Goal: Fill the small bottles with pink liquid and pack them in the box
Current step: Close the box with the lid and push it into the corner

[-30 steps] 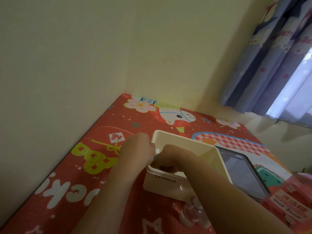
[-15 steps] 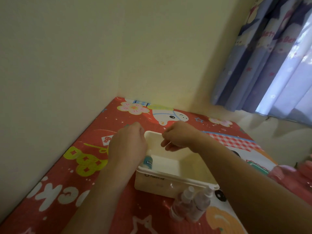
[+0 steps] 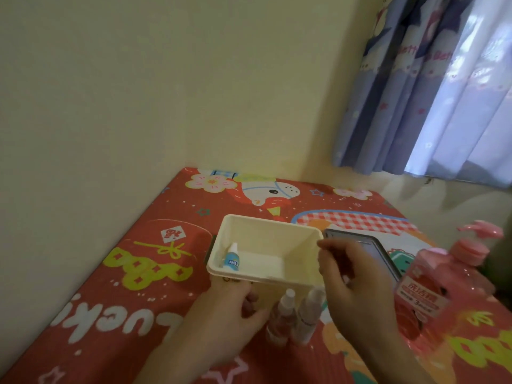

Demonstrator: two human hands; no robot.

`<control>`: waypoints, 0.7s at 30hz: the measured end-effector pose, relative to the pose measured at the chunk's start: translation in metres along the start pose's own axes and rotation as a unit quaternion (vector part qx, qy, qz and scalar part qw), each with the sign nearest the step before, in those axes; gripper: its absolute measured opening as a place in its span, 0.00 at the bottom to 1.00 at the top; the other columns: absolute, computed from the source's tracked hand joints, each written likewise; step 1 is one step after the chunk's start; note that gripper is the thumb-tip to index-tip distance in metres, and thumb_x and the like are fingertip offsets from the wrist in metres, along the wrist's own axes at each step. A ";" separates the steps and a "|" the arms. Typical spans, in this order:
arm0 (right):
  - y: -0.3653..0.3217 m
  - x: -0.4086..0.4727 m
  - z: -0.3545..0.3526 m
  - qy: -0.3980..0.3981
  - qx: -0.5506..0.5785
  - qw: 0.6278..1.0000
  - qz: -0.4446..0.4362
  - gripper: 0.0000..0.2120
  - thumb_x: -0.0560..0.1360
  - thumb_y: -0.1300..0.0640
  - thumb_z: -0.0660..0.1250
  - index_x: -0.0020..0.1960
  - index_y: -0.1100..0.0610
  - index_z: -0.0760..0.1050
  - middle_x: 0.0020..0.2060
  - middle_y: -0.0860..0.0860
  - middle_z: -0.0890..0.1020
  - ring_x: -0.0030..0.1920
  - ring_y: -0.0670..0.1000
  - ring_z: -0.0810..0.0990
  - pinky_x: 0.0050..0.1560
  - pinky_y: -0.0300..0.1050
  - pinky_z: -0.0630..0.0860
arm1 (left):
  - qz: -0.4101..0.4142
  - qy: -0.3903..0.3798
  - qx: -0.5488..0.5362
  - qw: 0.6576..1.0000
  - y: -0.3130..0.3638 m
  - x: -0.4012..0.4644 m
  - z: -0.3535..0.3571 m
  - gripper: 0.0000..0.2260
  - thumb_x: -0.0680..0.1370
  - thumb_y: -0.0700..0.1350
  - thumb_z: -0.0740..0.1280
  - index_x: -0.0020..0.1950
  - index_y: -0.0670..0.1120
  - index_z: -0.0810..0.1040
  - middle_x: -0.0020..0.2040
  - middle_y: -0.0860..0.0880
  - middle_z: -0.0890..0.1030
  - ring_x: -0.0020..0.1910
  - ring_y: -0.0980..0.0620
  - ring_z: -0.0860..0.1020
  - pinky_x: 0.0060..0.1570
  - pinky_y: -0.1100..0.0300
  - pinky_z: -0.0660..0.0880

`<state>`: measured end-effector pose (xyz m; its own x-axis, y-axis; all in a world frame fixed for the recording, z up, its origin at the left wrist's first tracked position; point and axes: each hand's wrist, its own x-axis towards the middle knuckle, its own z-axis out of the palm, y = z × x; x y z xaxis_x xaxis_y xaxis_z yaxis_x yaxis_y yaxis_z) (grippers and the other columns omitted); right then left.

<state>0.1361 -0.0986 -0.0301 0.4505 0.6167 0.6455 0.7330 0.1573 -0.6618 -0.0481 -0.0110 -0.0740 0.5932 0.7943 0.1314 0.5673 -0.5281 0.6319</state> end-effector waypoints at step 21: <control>0.068 -0.091 0.013 -0.154 -0.084 0.979 0.102 0.20 0.73 0.41 0.69 0.63 0.41 0.71 0.46 0.41 0.83 0.44 0.41 0.81 0.44 0.43 0.79 | 0.005 0.055 -0.099 0.994 -0.006 -0.016 0.078 0.21 0.70 0.67 0.64 0.62 0.66 0.69 0.52 0.67 0.81 0.50 0.67 0.78 0.50 0.58 0.78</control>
<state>0.1385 -0.1341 -0.1391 0.4407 0.8295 0.3430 0.7288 -0.1076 -0.6763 -0.0164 -0.0436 -0.1395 0.5255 0.8233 0.2145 0.4323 -0.4756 0.7661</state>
